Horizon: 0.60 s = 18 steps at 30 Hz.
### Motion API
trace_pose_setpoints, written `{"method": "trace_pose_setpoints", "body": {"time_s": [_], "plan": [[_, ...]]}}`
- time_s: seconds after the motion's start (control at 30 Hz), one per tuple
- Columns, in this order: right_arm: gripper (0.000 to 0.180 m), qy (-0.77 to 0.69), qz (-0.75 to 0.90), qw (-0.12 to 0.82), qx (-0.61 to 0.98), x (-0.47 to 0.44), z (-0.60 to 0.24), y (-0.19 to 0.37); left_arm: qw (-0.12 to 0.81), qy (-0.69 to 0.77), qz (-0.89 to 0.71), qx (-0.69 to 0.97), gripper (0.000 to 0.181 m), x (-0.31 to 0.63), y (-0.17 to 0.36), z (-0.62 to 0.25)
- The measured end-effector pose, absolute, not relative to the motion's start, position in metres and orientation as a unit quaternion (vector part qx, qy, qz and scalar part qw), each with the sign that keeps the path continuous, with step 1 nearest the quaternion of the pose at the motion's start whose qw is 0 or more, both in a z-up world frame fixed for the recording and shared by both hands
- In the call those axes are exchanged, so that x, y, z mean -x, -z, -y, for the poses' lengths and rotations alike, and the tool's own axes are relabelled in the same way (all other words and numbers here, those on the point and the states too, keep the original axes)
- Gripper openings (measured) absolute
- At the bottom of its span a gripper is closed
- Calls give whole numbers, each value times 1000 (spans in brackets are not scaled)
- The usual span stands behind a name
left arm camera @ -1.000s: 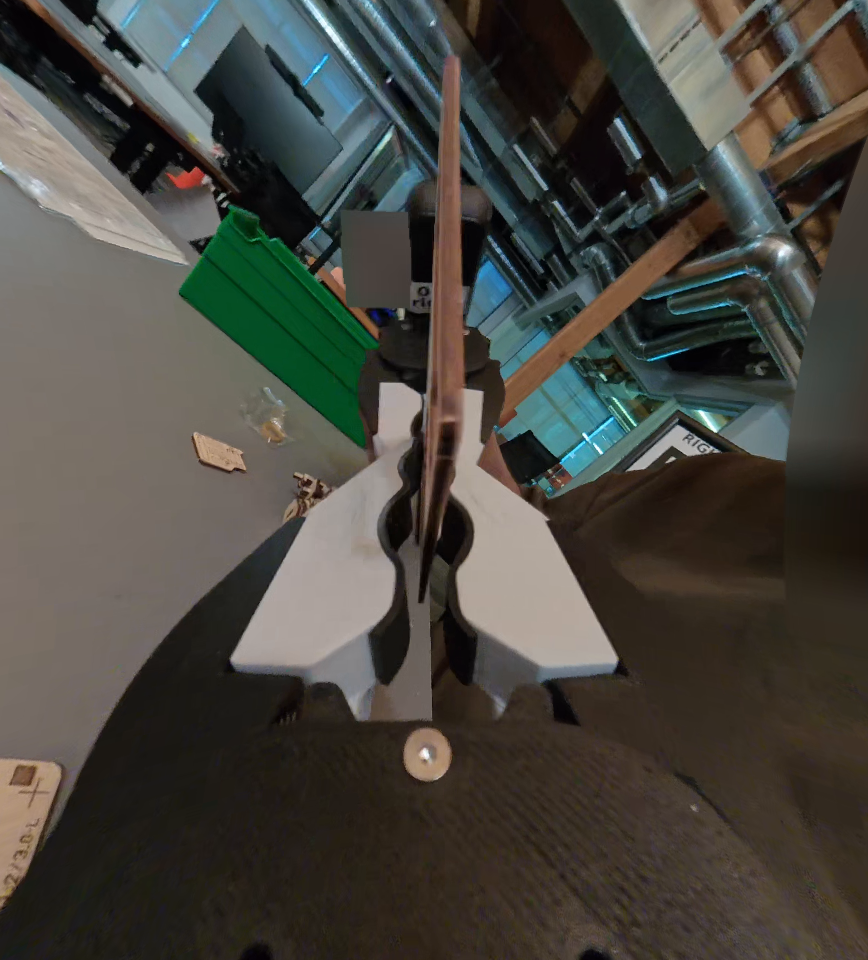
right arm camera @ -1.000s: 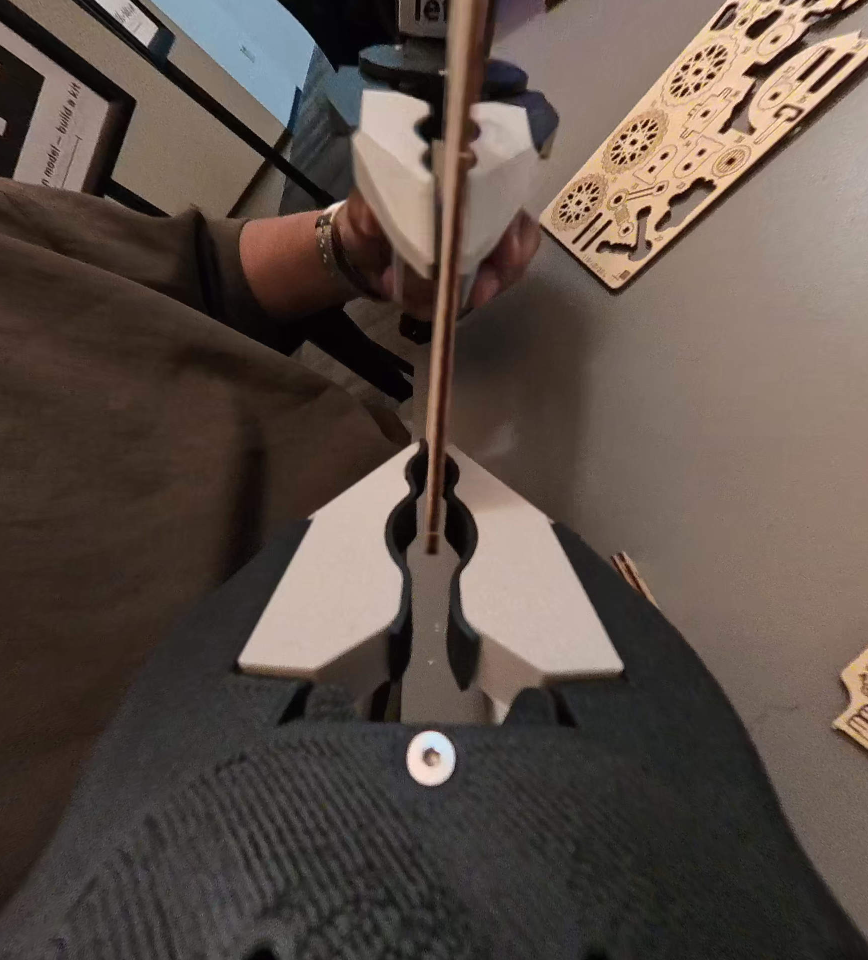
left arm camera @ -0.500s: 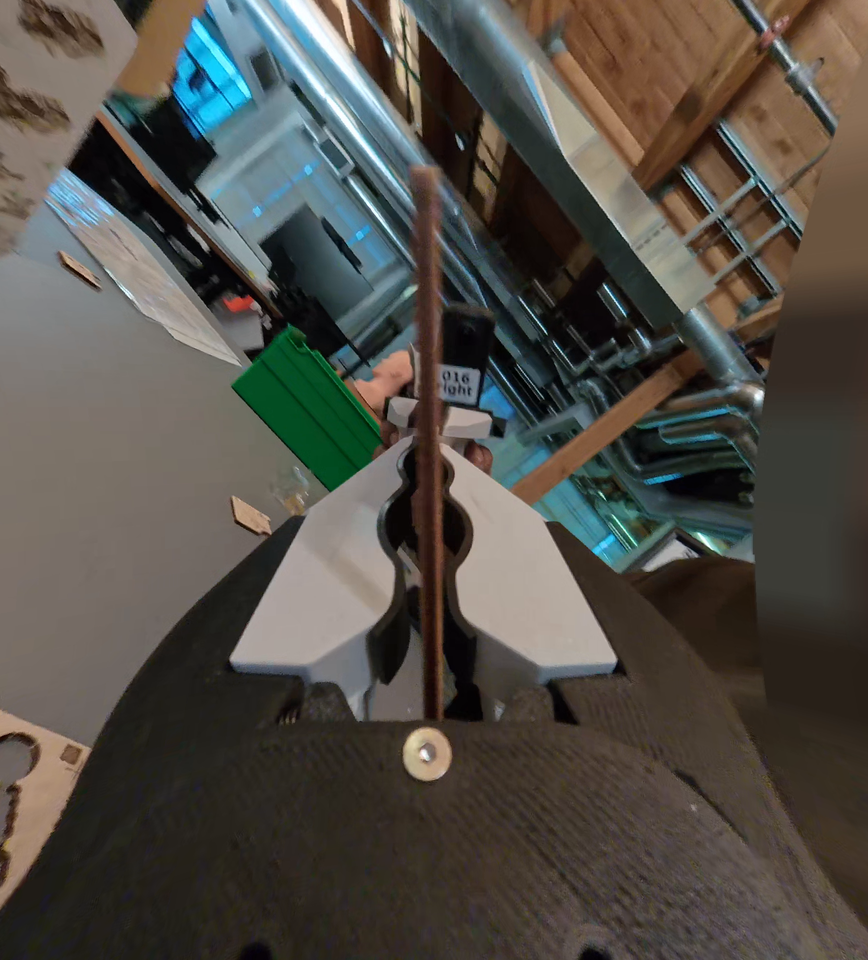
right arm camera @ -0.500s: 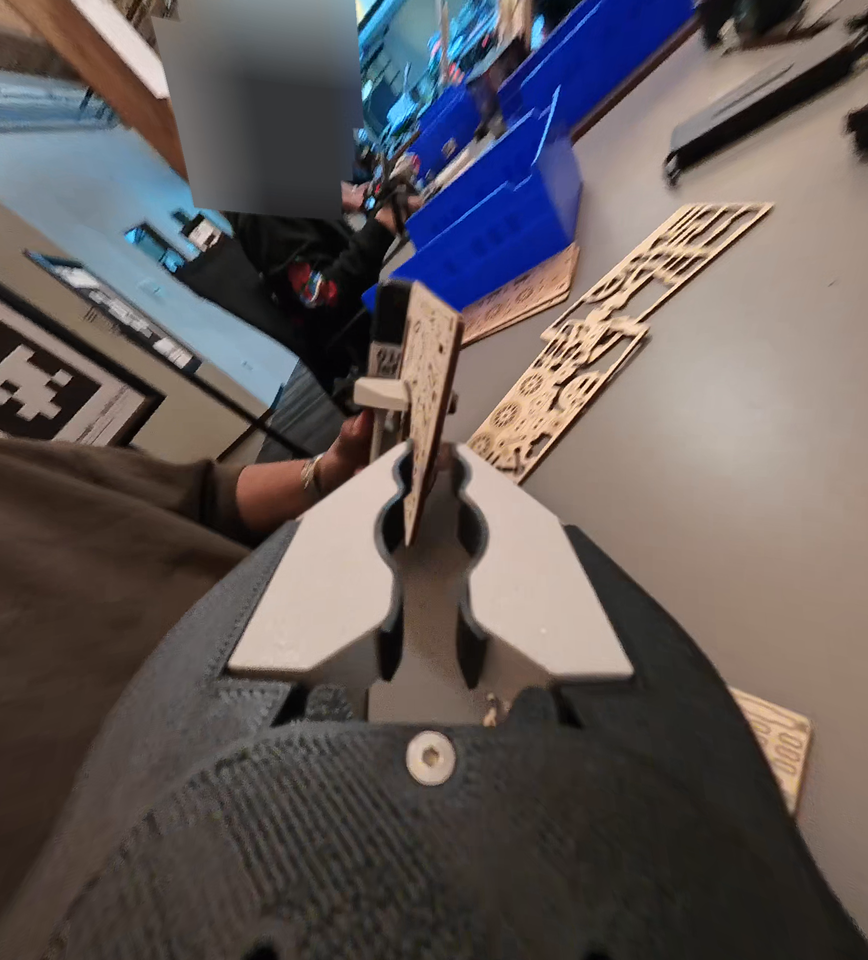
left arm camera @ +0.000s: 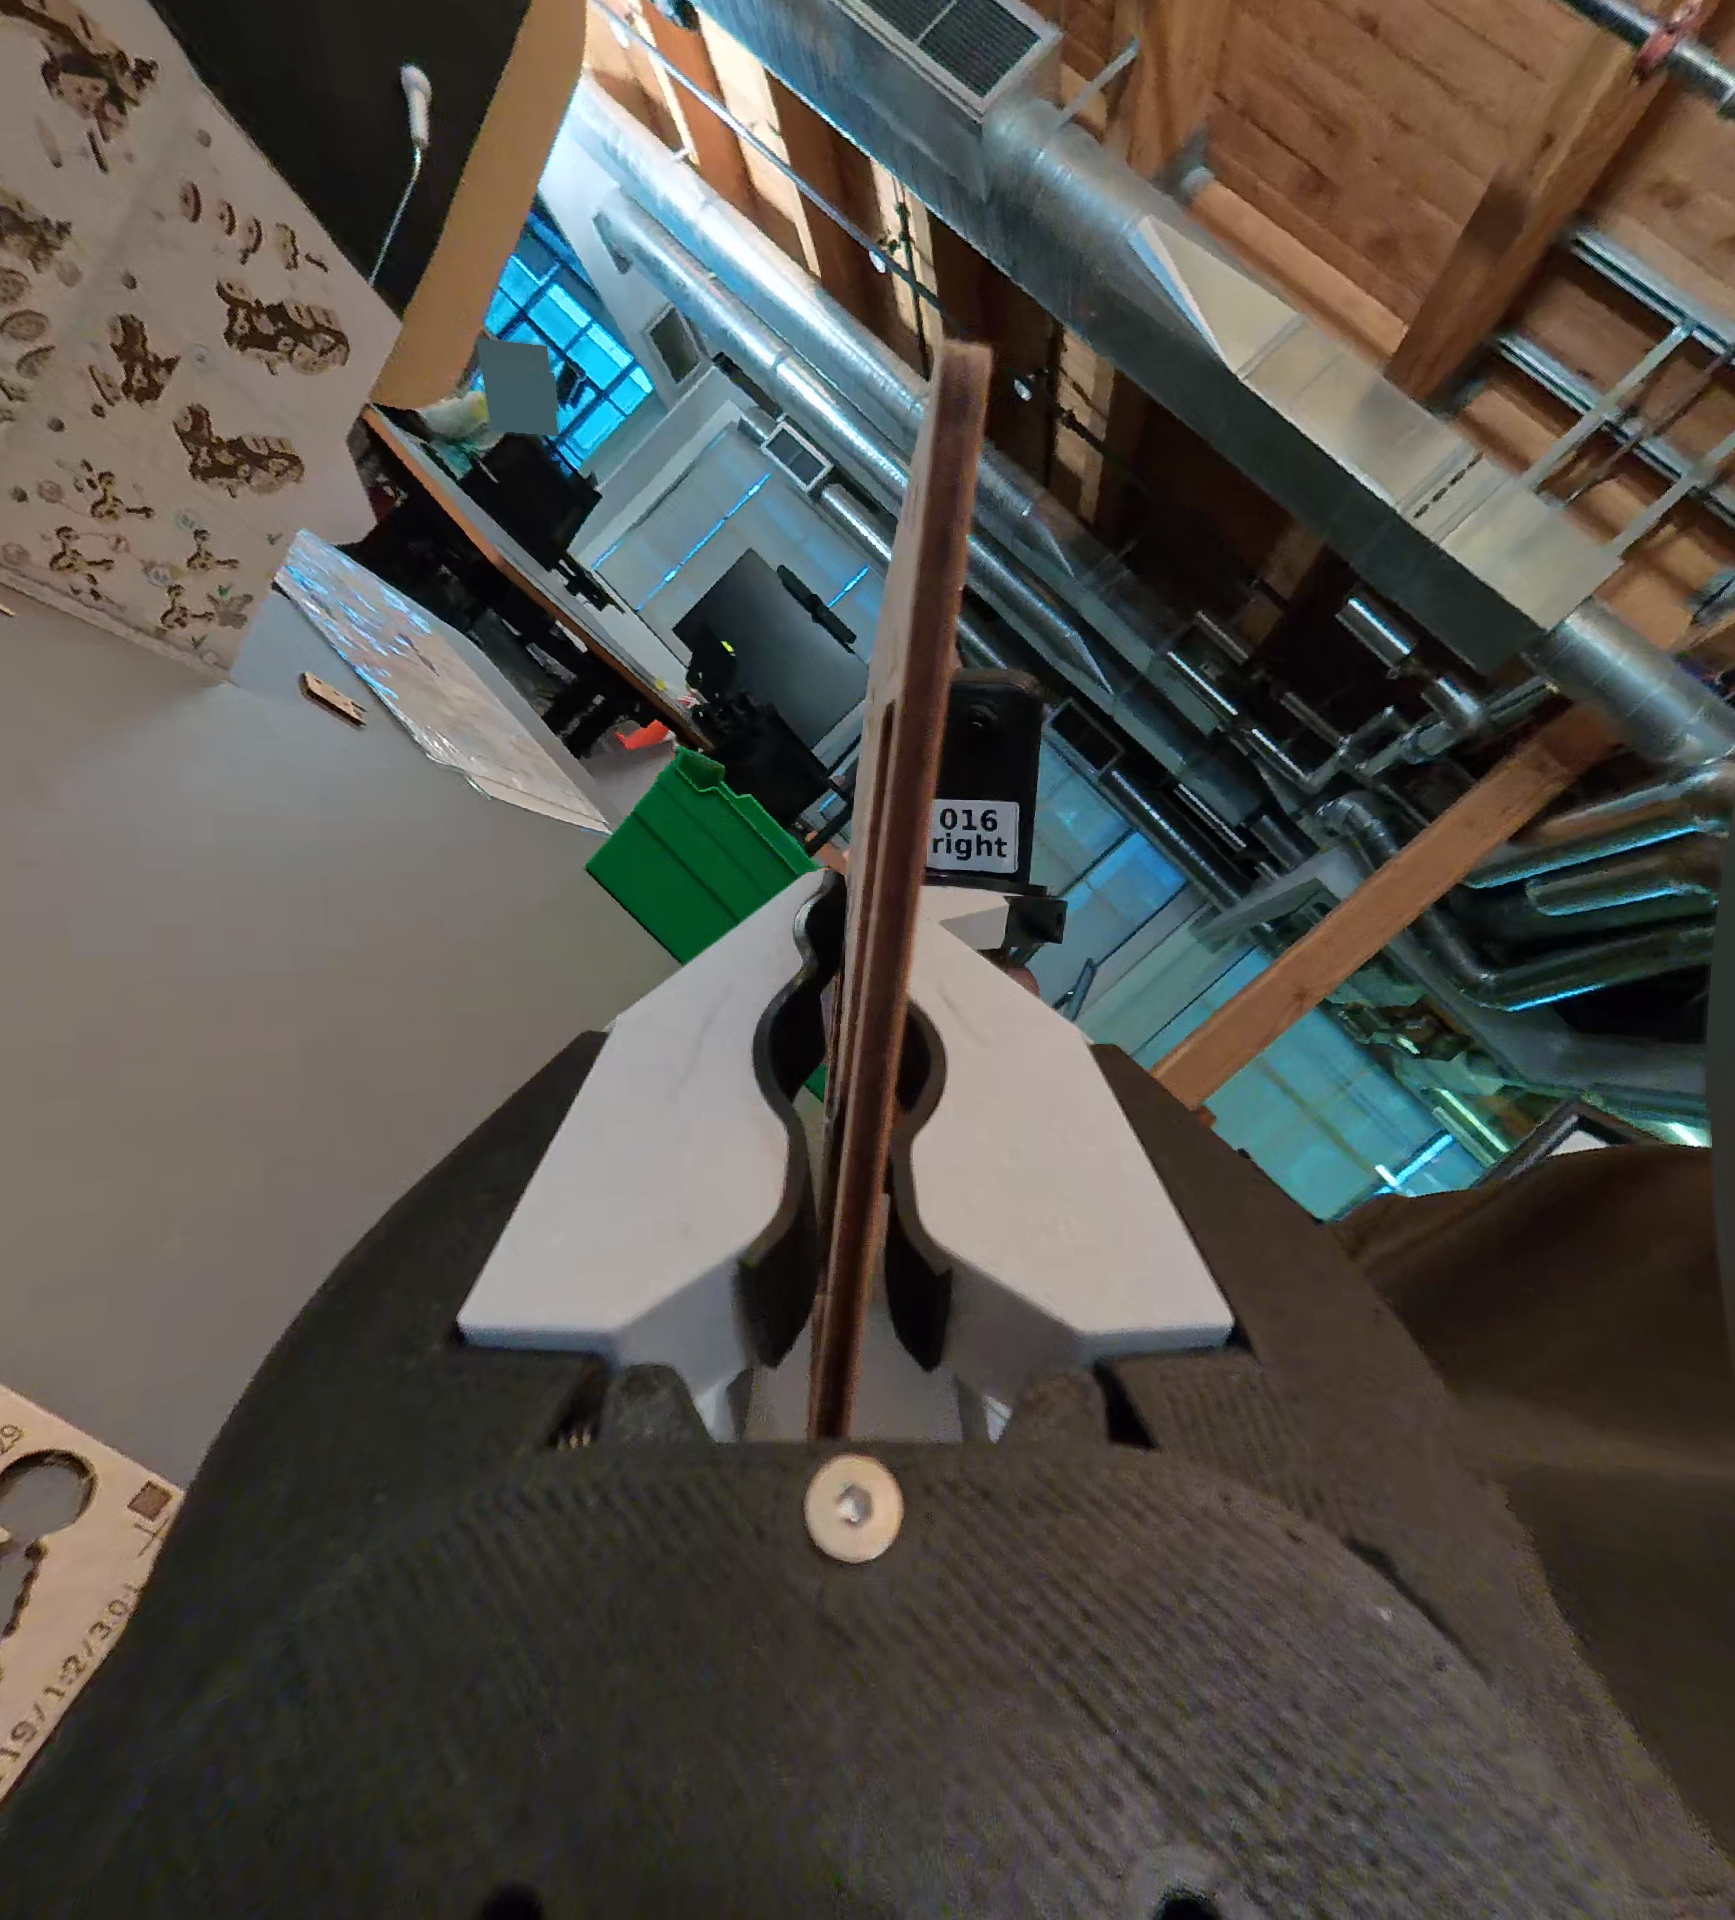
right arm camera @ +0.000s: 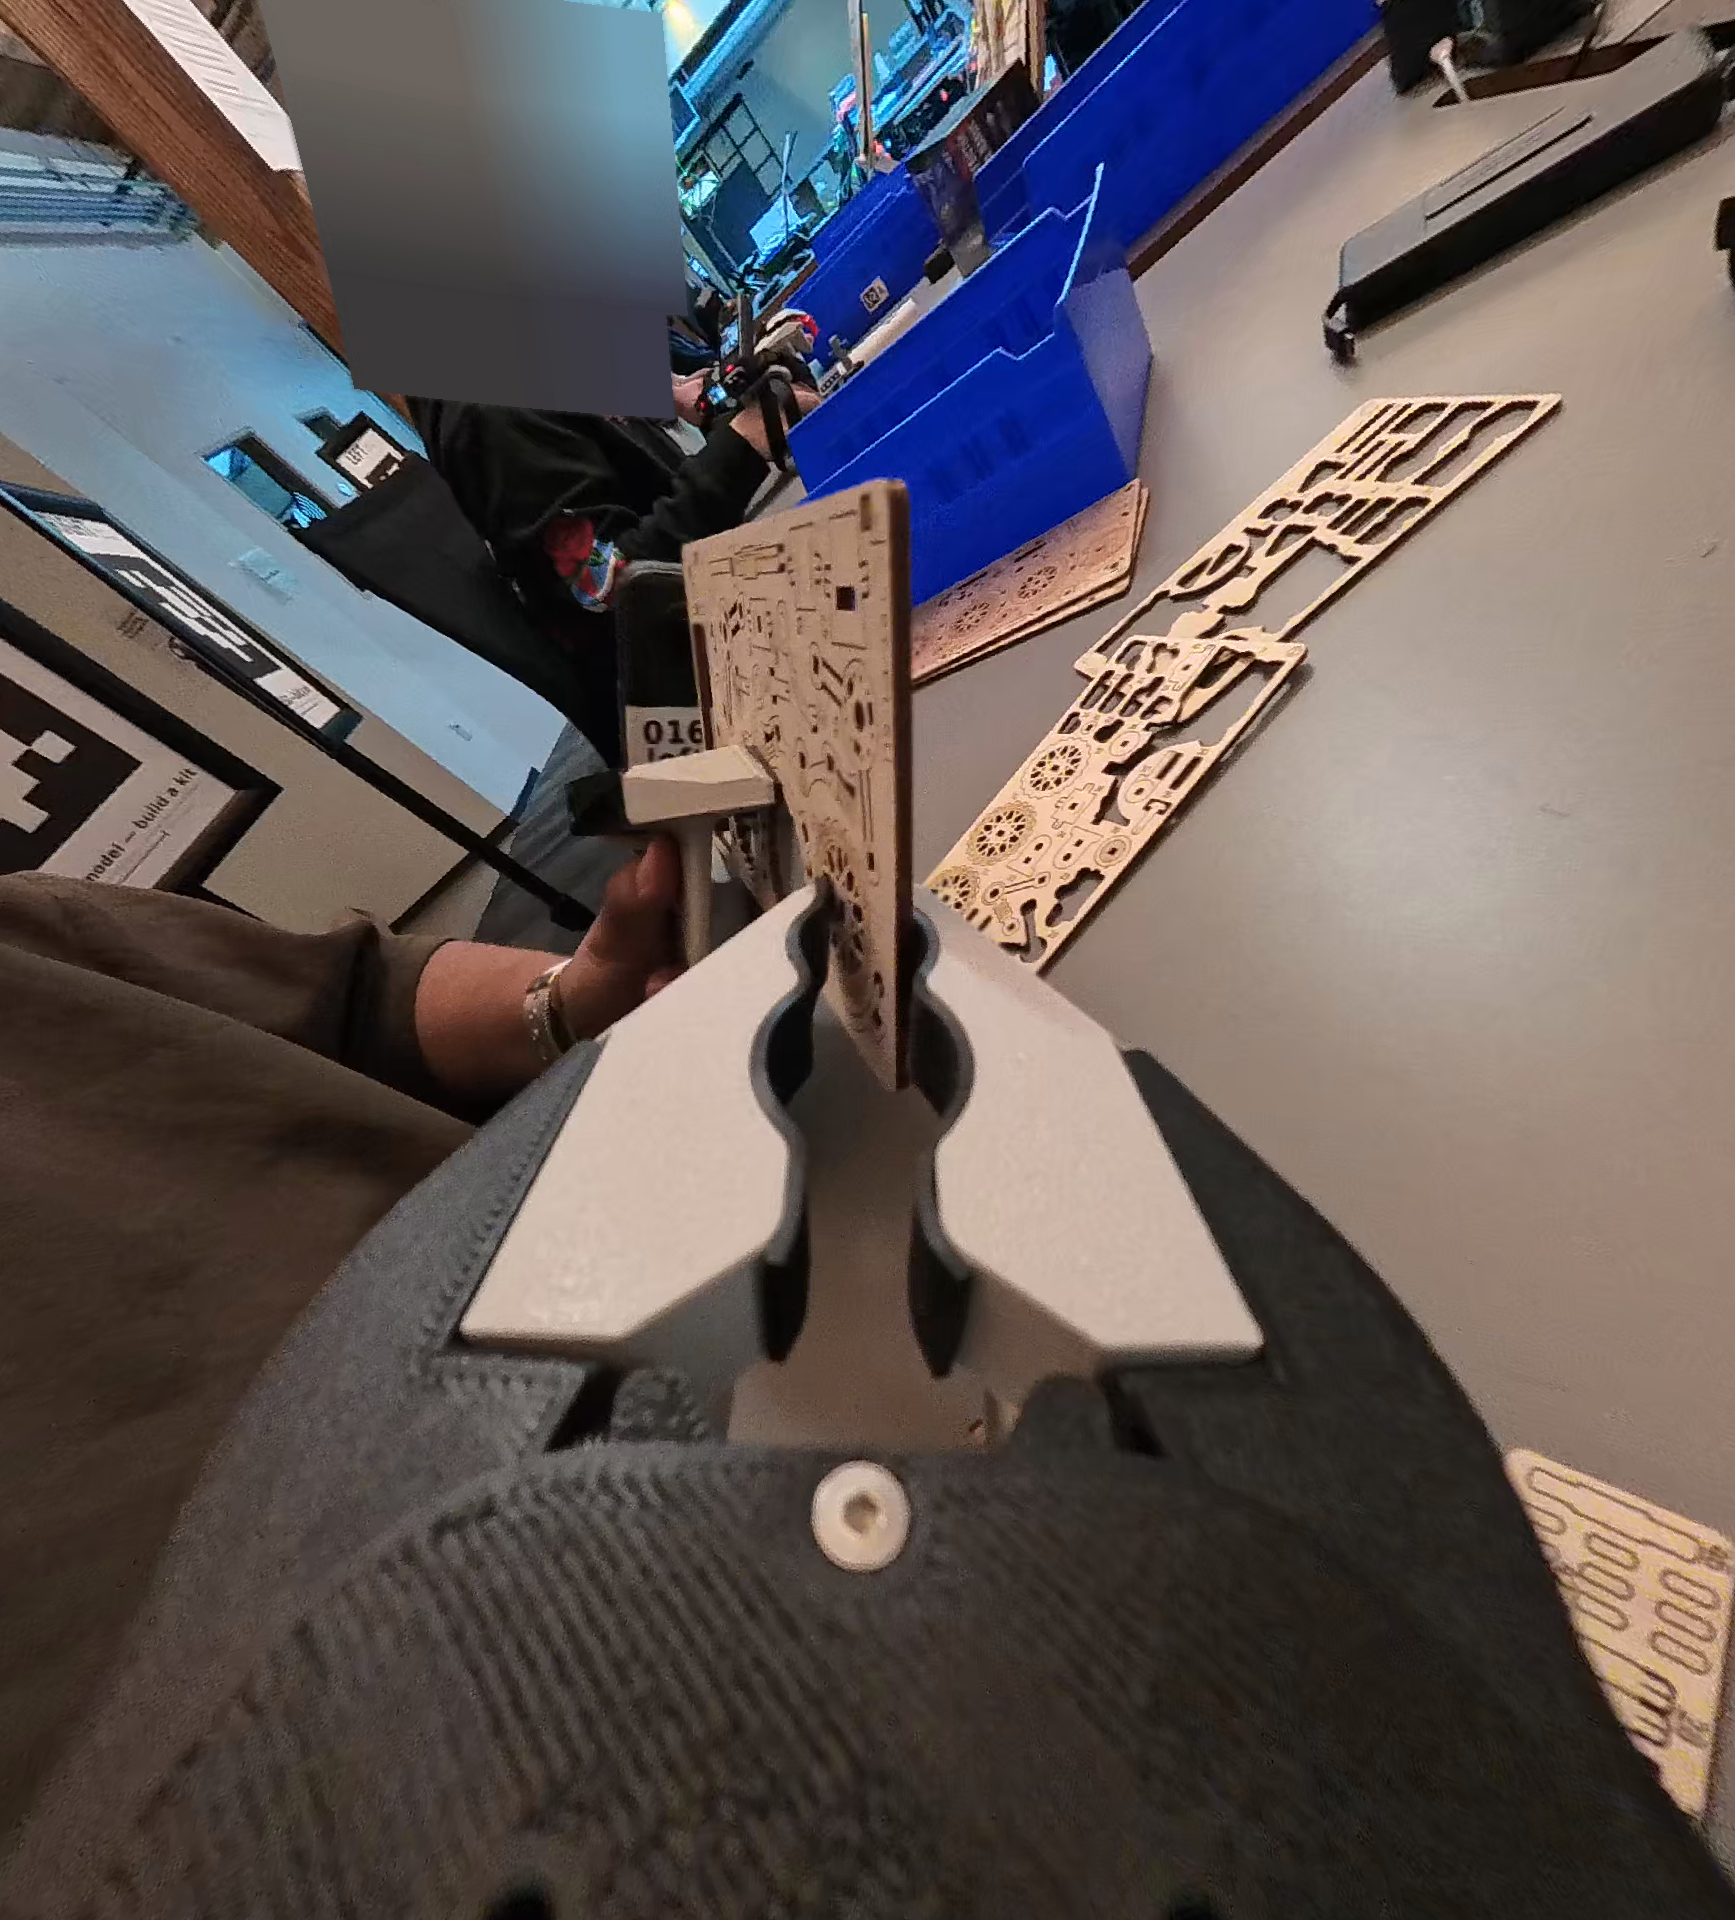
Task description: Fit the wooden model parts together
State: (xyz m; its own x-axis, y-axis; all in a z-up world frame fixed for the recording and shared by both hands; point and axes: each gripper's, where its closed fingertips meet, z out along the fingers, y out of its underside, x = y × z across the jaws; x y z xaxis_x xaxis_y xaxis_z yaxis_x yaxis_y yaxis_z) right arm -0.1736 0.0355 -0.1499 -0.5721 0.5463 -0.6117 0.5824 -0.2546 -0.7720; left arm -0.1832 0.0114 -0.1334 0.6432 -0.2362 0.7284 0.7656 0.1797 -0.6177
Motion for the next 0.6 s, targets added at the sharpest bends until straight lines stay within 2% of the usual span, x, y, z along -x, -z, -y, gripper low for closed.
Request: {"method": "trace_pose_setpoints", "body": {"time_s": [0.6], "plan": [[14,619,-601,-26,-505,183,-38,159,724,308,257,561,1,191,141,-14]]}}
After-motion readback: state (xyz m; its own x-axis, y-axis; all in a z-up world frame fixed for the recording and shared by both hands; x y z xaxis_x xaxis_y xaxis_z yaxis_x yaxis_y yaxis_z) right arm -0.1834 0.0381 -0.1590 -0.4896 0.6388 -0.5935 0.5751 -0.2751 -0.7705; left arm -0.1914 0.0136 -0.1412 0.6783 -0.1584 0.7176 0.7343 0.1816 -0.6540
